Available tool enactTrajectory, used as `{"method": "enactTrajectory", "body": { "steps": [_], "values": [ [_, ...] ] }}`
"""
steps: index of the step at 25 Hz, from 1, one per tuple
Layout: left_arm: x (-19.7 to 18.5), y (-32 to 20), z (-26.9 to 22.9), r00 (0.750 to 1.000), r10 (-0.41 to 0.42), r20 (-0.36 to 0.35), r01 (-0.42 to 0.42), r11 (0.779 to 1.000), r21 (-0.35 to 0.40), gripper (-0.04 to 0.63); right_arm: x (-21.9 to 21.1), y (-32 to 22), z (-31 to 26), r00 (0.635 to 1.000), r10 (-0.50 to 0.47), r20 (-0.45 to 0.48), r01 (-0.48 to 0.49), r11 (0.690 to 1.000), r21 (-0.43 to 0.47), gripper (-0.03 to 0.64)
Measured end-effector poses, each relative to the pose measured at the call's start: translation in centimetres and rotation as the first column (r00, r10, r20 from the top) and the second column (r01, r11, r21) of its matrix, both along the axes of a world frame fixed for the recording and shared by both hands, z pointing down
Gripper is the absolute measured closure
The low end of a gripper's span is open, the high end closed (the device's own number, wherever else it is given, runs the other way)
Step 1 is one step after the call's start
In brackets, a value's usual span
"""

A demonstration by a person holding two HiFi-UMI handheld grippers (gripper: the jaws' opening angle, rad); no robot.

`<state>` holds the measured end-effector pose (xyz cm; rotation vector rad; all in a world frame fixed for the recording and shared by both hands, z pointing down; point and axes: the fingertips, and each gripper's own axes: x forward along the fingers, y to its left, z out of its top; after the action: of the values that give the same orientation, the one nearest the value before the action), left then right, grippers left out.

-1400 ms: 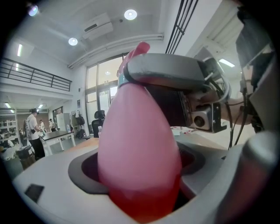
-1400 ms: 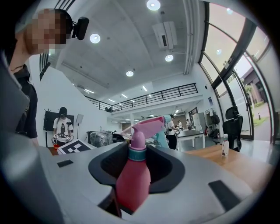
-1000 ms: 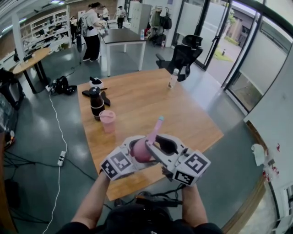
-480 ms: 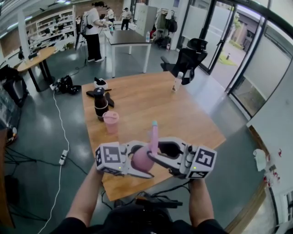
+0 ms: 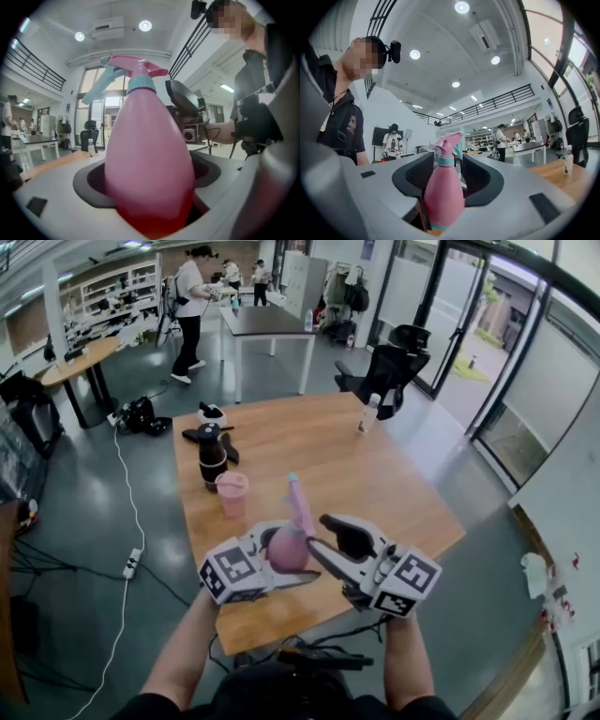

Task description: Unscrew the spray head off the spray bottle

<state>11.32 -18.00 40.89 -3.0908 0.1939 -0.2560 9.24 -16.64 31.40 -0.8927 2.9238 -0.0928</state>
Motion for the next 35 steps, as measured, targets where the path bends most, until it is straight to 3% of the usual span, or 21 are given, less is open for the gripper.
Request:
{"method": "enactTrajectory", "body": {
  "steps": [6, 10, 15, 19, 23, 28, 32, 35],
  "values": [
    [-0.3, -2.9, 1.1, 0.976, -0.213, 0.048, 0.211, 0.977, 0.036, 0.152, -0.4, -1.7, 0.9, 0.991, 0.131, -0.004, -0.131, 0.990, -0.057, 0.431],
    [0.0, -3.4, 1.5, 0.957, -0.284, 0.060, 0.280, 0.958, 0.068, 0.152, -1.1, -2.4, 1.4, 0.983, 0.182, 0.001, -0.182, 0.979, -0.088, 0.431],
    [-0.5, -4.6, 2.4, 0.916, -0.391, 0.092, 0.384, 0.919, 0.087, 0.152, -0.9, -3.5, 2.2, 0.965, 0.263, 0.002, -0.260, 0.955, -0.140, 0.431],
    [-0.5, -4.4, 2.7, 0.908, -0.404, 0.112, 0.393, 0.913, 0.112, 0.152, -1.2, -3.6, 2.5, 0.959, 0.281, -0.028, -0.283, 0.950, -0.135, 0.459],
    [-0.4, -3.9, 2.6, 0.916, -0.385, 0.115, 0.373, 0.921, 0.111, 0.152, -1.3, -3.4, 2.6, 0.962, 0.269, -0.054, -0.274, 0.955, -0.116, 0.474],
    [-0.5, -3.1, 2.2, 0.949, -0.295, 0.113, 0.285, 0.954, 0.095, 0.152, -1.5, -2.8, 2.3, 0.979, 0.194, -0.062, -0.199, 0.975, -0.099, 0.479],
    [-0.5, -1.1, 2.1, 0.984, -0.138, 0.111, 0.132, 0.990, 0.057, 0.152, -1.8, -1.6, 2.2, 0.995, 0.078, -0.062, -0.084, 0.993, -0.088, 0.480],
    [-0.3, 0.9, 1.8, 0.996, 0.004, 0.087, -0.005, 1.000, 0.019, 0.152, -2.1, -0.4, 2.0, 0.997, -0.027, -0.067, 0.023, 0.997, -0.068, 0.480]
  ]
}}
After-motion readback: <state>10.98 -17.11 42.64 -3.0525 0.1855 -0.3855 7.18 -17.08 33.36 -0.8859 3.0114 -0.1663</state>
